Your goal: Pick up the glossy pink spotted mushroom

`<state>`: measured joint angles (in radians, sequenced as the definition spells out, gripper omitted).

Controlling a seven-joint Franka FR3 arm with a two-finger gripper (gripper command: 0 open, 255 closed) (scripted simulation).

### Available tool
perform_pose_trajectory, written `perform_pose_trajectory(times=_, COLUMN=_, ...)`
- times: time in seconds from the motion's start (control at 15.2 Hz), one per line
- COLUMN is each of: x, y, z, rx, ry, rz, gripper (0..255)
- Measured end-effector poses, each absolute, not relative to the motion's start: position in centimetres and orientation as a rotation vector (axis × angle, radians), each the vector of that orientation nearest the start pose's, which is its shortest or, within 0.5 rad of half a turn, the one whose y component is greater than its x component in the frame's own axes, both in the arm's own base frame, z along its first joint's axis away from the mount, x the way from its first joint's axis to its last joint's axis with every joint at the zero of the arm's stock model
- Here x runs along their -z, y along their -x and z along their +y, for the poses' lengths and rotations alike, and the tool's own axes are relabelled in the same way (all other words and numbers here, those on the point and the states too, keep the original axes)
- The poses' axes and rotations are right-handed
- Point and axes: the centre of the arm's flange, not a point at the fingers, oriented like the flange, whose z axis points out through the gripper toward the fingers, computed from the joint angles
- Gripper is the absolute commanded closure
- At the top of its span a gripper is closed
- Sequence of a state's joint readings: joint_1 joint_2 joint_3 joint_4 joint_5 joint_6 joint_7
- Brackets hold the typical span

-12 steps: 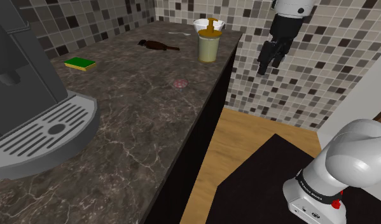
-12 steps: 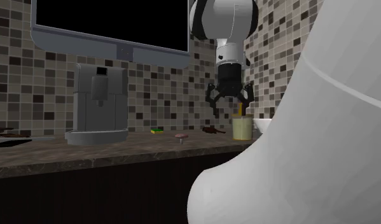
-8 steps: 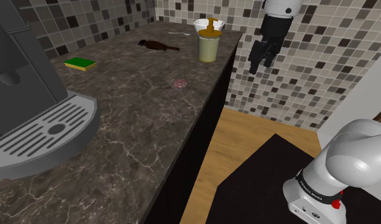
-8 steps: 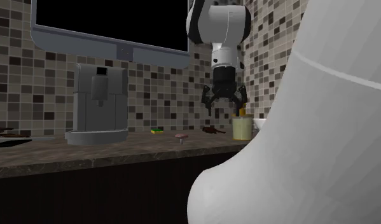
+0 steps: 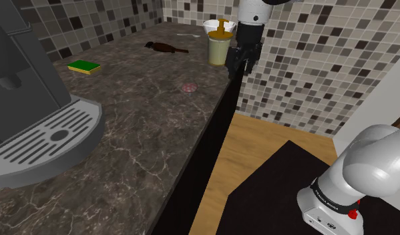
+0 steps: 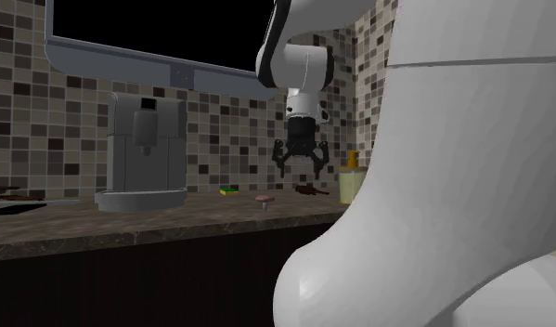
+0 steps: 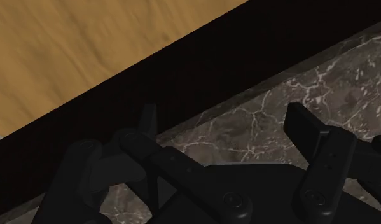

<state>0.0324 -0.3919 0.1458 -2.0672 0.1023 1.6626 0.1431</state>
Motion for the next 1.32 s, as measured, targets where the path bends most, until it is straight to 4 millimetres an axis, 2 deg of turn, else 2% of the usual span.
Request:
perform_pose_trajectory(times=0.2, x=-58.0, y=-45.4, z=11.7, rx=-0.050, ry=3.089, rz=-0.018, gripper=0)
perform_pose_trajectory(times=0.4, x=-57.2, y=-48.9, z=14.6, rx=-0.065, ry=3.080, rz=-0.015, gripper=0)
perform_pose_trajectory(times=0.86, x=-55.2, y=-56.2, z=19.5, rx=-0.101, ry=3.059, rz=-0.007, gripper=0)
perform_pose_trajectory(times=1.06, x=-54.3, y=-57.3, z=20.2, rx=-0.106, ry=3.056, rz=-0.005, gripper=0)
perform_pose_trajectory(times=1.32, x=-52.4, y=-57.5, z=20.2, rx=-0.107, ry=3.055, rz=-0.005, gripper=0)
